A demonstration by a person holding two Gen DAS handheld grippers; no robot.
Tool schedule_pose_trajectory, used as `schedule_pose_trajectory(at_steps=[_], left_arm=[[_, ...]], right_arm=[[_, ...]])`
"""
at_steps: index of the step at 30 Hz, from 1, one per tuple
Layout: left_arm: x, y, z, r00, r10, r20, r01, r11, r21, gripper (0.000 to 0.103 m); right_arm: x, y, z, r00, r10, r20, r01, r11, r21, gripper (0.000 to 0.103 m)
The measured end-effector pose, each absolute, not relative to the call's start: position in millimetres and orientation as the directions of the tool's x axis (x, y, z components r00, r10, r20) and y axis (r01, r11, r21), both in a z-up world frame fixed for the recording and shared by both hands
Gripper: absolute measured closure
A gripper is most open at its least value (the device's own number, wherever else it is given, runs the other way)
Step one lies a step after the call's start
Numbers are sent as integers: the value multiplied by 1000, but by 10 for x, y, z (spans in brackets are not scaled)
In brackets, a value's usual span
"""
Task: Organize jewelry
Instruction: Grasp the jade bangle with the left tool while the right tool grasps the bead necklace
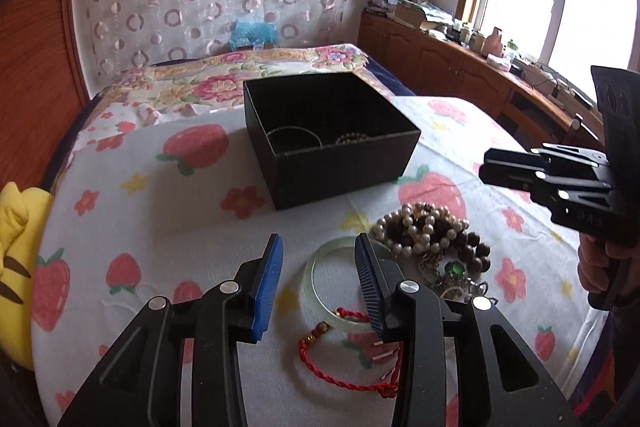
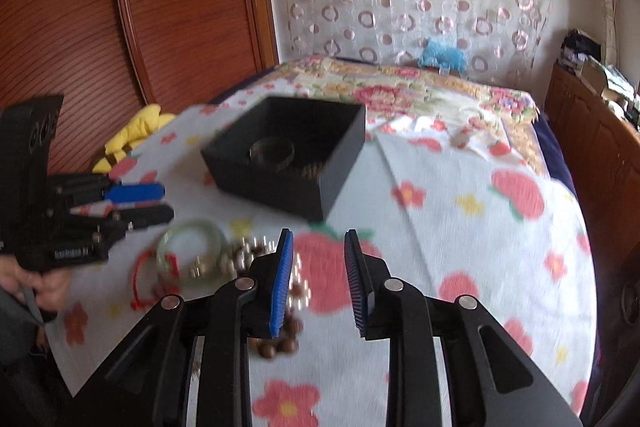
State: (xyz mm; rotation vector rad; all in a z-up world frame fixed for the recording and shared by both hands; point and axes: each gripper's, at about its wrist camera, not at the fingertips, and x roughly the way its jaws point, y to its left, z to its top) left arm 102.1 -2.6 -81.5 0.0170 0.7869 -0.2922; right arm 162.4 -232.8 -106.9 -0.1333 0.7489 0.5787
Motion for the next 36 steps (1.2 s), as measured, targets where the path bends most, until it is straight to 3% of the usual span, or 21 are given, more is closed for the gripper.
schedule_pose_trajectory(at_steps=[13,17,21,25,30,31,36], left_arm=[[1102,-39,-1009,624,-241,-743,252,963,-100,68],[1097,-37,-1028,619,-239,-748,254,962,-97,68],[1109,-26,-1031,616,-239,-751,252,962,-100,68],[1100,-30,-1047,613,-242,-752,254,962,-102,67],[1098,-37,-1052,612,-241,-753,255,962,-100,67],[1099,-37,-1052,612,-241,-753,254,962,-101,67],[1124,-54,-1082,607,-242,-757,255,962,-103,67]], right_arm=[[1504,-2094,-1315,488,495,-719,-624,774,109,74],[1575,-1976,-1359,469,491,-734,-643,759,97,65],[1633,-1970,-1400,444,495,-747,-645,755,117,64],[1610,-2006,-1380,440,505,-742,-651,749,124,81],[1592,-2052,-1334,446,517,-730,-651,747,131,86],[1590,-2066,-1312,455,520,-723,-648,750,132,94],[1592,-2121,-1217,478,526,-704,-641,756,129,94]])
